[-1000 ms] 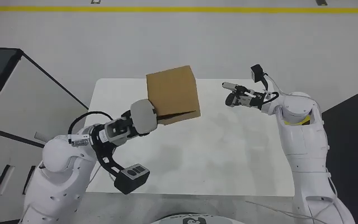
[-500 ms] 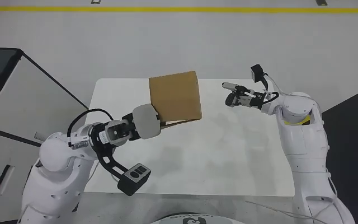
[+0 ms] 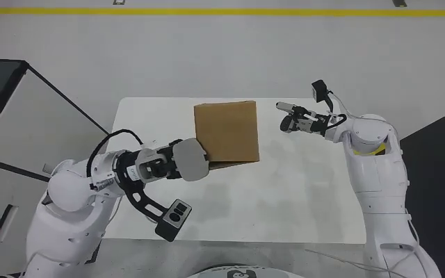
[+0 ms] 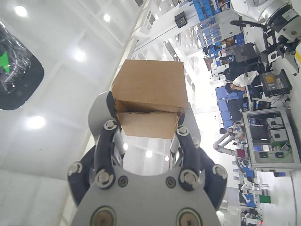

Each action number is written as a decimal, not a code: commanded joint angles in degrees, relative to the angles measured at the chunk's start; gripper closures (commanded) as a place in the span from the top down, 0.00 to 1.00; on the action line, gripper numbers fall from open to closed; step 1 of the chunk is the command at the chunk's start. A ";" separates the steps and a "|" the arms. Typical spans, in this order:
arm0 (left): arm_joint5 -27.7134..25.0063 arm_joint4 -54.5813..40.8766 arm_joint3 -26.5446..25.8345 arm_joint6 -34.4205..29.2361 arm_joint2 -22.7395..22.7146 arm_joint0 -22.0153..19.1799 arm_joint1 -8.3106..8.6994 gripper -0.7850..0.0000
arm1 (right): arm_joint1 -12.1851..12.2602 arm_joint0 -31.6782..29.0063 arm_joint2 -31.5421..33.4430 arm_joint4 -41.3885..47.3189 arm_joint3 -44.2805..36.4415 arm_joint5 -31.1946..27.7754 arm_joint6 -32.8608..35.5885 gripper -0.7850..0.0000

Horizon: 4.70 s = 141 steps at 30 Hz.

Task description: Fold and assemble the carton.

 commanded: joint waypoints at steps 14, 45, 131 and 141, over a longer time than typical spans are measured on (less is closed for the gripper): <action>-17.65 -29.41 0.30 -12.31 0.68 3.44 -0.61 0.00 | 0.00 0.00 0.00 0.00 0.00 0.00 0.00 1.00; -38.56 -70.74 0.50 -25.46 4.59 8.17 -1.43 0.00 | 0.00 0.00 0.00 0.00 0.00 0.00 0.00 1.00; -4.68 -212.46 8.46 -94.01 -0.23 2.55 -0.97 0.00 | 0.00 0.00 0.00 0.00 0.00 0.00 0.00 1.00; -1.54 -210.41 8.67 -94.11 0.49 1.90 -0.86 0.00 | 0.00 0.00 0.00 0.00 0.00 0.00 0.00 1.00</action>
